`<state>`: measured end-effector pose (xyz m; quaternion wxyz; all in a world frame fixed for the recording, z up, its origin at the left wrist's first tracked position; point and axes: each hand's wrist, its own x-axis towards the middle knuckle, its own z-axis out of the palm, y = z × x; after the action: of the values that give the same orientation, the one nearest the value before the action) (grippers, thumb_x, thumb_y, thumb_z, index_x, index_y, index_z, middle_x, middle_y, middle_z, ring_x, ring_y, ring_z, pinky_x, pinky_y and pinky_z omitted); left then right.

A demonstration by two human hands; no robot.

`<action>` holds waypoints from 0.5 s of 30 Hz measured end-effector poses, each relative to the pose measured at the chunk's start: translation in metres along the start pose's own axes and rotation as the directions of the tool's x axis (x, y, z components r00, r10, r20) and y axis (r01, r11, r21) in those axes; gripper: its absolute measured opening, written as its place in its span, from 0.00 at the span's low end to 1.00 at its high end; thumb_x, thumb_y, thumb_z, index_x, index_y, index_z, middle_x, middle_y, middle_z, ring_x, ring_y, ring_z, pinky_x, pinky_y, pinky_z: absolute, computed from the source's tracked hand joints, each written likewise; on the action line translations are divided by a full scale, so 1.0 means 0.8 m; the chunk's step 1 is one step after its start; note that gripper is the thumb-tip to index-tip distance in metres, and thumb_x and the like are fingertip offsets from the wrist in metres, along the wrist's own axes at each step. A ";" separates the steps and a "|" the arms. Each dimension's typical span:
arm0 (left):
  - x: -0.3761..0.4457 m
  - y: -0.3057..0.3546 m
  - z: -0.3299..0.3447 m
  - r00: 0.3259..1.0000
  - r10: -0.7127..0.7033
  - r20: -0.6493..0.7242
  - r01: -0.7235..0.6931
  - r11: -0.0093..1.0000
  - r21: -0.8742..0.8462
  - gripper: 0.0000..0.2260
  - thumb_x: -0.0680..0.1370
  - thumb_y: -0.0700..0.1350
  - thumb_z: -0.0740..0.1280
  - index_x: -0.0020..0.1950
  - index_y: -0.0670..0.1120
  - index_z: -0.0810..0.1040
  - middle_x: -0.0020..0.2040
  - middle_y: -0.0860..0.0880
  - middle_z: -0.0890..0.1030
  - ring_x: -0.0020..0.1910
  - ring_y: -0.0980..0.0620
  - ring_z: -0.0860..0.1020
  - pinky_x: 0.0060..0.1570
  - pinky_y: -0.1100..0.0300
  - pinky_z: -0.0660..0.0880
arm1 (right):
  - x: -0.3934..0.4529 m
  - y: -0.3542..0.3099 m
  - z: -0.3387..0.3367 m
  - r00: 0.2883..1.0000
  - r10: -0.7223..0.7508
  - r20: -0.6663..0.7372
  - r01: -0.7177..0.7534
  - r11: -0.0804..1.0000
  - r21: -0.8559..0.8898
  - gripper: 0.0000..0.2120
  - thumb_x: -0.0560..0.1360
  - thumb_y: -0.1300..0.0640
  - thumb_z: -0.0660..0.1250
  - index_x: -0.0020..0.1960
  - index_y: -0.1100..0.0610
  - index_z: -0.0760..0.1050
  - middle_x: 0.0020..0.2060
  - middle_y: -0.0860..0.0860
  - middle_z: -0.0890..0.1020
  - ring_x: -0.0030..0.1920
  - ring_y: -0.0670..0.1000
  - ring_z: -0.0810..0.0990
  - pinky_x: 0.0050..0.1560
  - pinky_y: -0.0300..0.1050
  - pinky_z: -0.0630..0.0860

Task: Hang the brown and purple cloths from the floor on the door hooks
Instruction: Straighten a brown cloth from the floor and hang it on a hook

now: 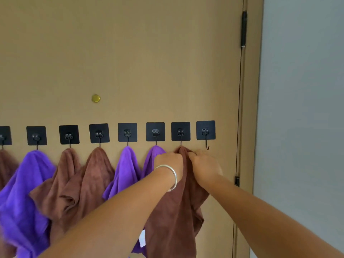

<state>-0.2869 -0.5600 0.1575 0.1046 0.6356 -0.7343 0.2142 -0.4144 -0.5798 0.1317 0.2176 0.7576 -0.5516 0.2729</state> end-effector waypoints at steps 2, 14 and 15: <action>0.002 -0.001 -0.002 0.998 -0.004 0.066 0.010 0.995 -0.096 0.15 0.81 0.45 0.56 0.64 0.46 0.75 0.61 0.46 0.77 0.59 0.44 0.76 0.52 0.53 0.71 | -0.010 0.002 0.013 0.999 0.036 -0.015 -0.033 0.987 0.158 0.14 0.80 0.54 0.57 0.65 0.51 0.71 0.55 0.53 0.75 0.57 0.55 0.73 0.55 0.50 0.73; -0.016 -0.009 0.030 0.988 0.070 0.139 -0.016 0.936 -0.352 0.15 0.82 0.47 0.54 0.64 0.44 0.72 0.58 0.42 0.79 0.54 0.40 0.77 0.54 0.51 0.74 | -0.005 0.014 0.039 1.000 0.003 0.030 -0.014 0.937 0.349 0.21 0.78 0.53 0.58 0.70 0.50 0.66 0.60 0.54 0.75 0.56 0.56 0.76 0.52 0.45 0.71; -0.019 -0.010 0.033 0.987 0.065 0.145 0.009 0.888 -0.460 0.14 0.82 0.47 0.54 0.65 0.44 0.71 0.57 0.41 0.79 0.53 0.40 0.77 0.54 0.51 0.74 | -0.009 0.014 0.039 0.999 -0.001 0.041 -0.014 0.926 0.376 0.21 0.78 0.53 0.58 0.71 0.50 0.66 0.61 0.53 0.75 0.58 0.56 0.75 0.54 0.46 0.71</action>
<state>-0.2733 -0.5594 0.1291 0.1908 0.5969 -0.7792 -0.0143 -0.4214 -0.5980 0.1036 0.0560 0.7889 -0.4959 0.3587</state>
